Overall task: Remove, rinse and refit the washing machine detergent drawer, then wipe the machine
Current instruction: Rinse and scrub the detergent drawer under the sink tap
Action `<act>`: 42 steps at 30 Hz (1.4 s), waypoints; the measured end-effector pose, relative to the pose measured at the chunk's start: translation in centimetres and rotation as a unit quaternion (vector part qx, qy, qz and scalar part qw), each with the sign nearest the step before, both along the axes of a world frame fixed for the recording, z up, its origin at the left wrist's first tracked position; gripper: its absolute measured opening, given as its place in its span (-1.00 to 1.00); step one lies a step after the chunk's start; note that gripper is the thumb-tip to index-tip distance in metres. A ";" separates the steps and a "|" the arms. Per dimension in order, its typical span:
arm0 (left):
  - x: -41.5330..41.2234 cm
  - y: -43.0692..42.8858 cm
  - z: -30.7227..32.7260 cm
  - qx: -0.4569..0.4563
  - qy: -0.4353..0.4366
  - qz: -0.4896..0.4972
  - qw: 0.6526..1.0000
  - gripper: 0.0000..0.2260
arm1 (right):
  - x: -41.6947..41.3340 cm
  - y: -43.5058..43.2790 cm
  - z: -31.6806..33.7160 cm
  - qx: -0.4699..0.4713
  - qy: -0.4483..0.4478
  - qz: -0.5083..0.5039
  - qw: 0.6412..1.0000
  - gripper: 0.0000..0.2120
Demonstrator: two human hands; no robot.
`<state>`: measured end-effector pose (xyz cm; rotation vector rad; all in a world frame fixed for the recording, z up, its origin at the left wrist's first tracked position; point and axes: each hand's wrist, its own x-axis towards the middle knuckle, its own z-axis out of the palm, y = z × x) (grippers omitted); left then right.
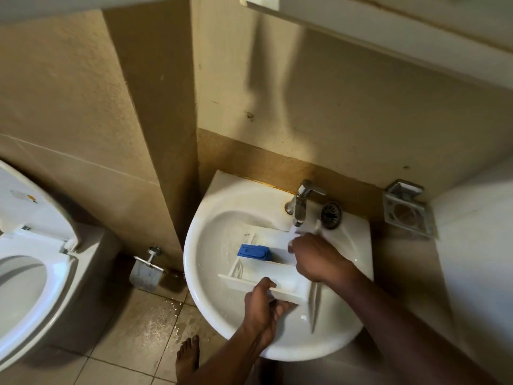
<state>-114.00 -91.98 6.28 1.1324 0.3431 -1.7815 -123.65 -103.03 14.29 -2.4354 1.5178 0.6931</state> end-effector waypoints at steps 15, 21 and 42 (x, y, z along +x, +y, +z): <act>-1.1 0.0 4.4 -0.008 0.216 0.020 0.976 -0.71 | 0.0 -0.5 3.5 -0.049 -0.171 -0.027 0.984 -0.66; -0.5 -0.2 5.2 0.003 0.192 -0.044 0.980 -0.72 | -1.4 0.7 4.1 -0.093 -0.156 -0.080 0.980 -0.63; 0.9 -0.7 3.3 -0.032 0.092 -0.231 0.968 -0.68 | -3.6 5.6 1.9 -0.223 -0.217 -0.208 0.927 -0.70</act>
